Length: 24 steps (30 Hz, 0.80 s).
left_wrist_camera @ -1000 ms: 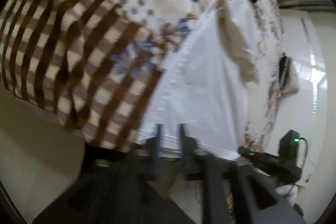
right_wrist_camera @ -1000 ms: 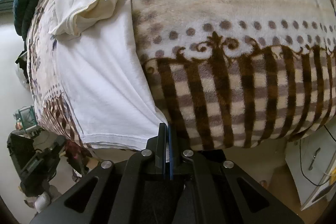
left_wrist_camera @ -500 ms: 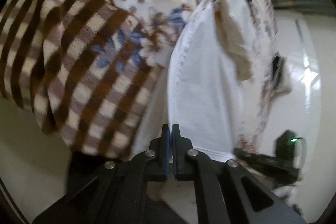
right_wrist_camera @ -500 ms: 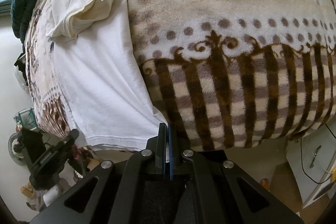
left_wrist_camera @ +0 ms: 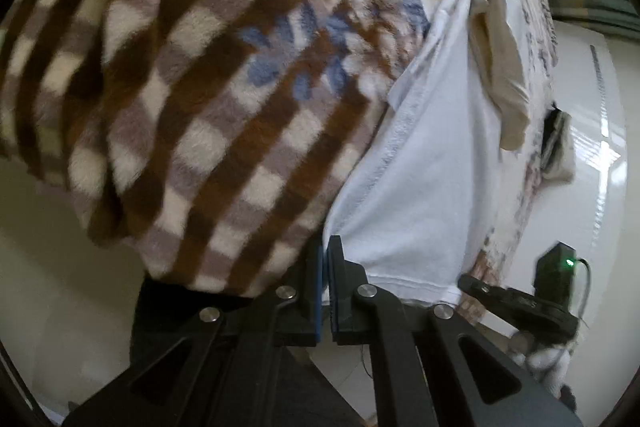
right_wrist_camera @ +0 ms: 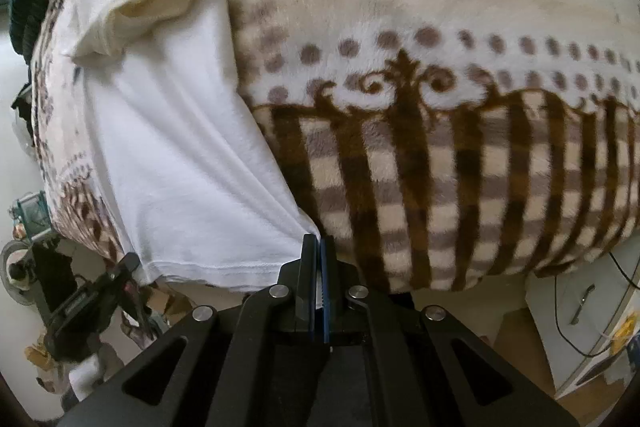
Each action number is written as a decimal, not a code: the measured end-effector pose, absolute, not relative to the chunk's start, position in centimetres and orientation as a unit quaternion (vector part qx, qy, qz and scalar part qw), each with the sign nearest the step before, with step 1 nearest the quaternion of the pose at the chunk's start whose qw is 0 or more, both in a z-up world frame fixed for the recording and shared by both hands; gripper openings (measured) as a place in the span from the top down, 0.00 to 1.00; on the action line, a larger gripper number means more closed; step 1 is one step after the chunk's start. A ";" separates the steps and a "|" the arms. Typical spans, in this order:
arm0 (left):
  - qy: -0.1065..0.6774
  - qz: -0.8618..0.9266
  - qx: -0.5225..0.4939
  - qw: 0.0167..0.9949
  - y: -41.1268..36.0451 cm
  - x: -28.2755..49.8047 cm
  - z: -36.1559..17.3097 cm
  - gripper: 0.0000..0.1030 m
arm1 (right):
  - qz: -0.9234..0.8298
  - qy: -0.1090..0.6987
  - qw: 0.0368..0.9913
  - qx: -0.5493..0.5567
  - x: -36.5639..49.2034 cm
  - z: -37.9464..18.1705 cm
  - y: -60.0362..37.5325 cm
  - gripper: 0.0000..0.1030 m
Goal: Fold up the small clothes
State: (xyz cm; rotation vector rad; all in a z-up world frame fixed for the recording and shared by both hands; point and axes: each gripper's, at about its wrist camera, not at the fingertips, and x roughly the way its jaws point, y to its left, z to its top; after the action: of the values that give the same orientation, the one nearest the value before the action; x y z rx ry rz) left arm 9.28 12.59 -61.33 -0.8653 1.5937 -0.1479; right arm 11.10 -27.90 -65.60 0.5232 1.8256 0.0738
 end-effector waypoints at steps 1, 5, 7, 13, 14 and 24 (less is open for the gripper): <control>0.691 -0.078 -0.377 0.612 12.6 9.4 -61.1 0.97 | 0.032 0.782 0.579 0.229 11.2 -65.8 -28.0 0.98; 0.677 -0.108 -0.389 0.616 13.3 9.3 -60.0 0.30 | 0.067 0.775 0.565 0.274 11.2 -65.6 -28.9 0.75; 0.672 -0.109 -0.409 0.608 13.7 9.2 -61.0 0.30 | 0.079 0.767 0.568 0.289 11.2 -65.5 -29.6 0.52; 0.698 -0.115 -0.404 0.580 10.8 9.8 -64.2 0.43 | 0.108 0.772 0.518 0.351 10.7 -69.4 -29.5 0.50; 0.701 -0.111 -0.389 0.587 10.4 9.9 -63.8 0.62 | 0.108 0.774 0.511 0.357 10.5 -69.9 -29.4 0.50; 0.673 -0.090 -0.413 0.607 11.3 10.4 -56.5 0.94 | 0.135 0.745 0.531 0.380 10.0 -65.4 -27.6 0.94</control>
State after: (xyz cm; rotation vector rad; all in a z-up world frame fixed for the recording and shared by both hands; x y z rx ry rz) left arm 10.45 11.34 -56.51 -0.9538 1.5564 -0.2085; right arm 9.98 -27.60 -65.44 0.9070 1.7779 0.3218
